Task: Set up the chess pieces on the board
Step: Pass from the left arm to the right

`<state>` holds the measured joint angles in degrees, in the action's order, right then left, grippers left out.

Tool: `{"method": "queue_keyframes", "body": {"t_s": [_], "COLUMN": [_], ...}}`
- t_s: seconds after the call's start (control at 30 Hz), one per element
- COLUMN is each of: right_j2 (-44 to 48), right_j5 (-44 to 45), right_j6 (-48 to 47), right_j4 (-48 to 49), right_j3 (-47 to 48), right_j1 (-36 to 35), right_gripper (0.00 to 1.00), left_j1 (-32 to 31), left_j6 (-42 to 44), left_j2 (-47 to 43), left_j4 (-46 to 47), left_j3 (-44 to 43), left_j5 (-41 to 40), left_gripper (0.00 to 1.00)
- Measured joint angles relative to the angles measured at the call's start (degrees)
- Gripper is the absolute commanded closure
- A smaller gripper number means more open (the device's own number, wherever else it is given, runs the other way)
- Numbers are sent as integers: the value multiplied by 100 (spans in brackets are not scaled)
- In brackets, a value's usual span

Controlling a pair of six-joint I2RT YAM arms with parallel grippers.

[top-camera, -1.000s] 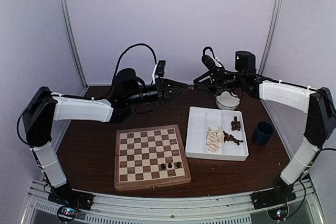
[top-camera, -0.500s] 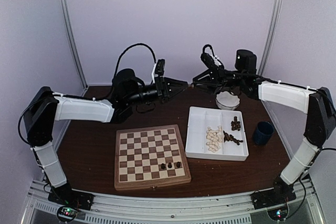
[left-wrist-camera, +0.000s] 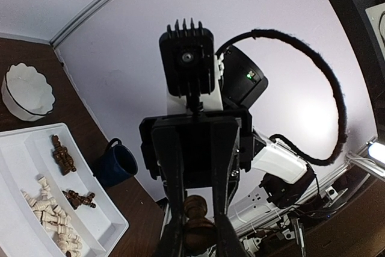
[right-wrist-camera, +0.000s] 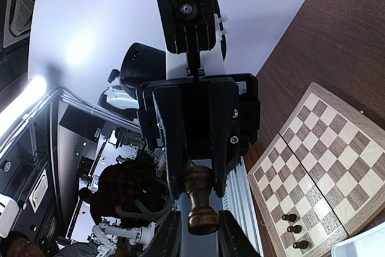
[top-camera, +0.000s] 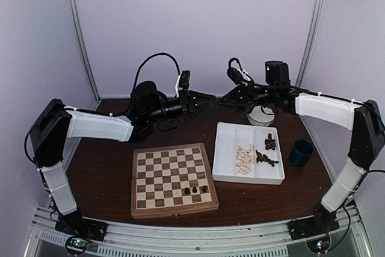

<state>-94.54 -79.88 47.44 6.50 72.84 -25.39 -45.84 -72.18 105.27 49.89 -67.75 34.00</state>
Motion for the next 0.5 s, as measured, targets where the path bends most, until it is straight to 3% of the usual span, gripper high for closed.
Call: {"method": "queue_keyframes", "body": {"t_s": [0.13, 0.5], "right_j2": [0, 0], "right_j5": [0, 4], "right_j6": [28, 433], "right_j4": [15, 479], "right_j3": [0, -2], "right_j1": [0, 0], "right_gripper": [73, 75], "left_j1": [0, 0], "left_j6": [-39, -120], "left_j2": [20, 50], "left_j4": [28, 289], "left_j3": [2, 2], "left_j5": [0, -15], "left_gripper": [97, 97]}}
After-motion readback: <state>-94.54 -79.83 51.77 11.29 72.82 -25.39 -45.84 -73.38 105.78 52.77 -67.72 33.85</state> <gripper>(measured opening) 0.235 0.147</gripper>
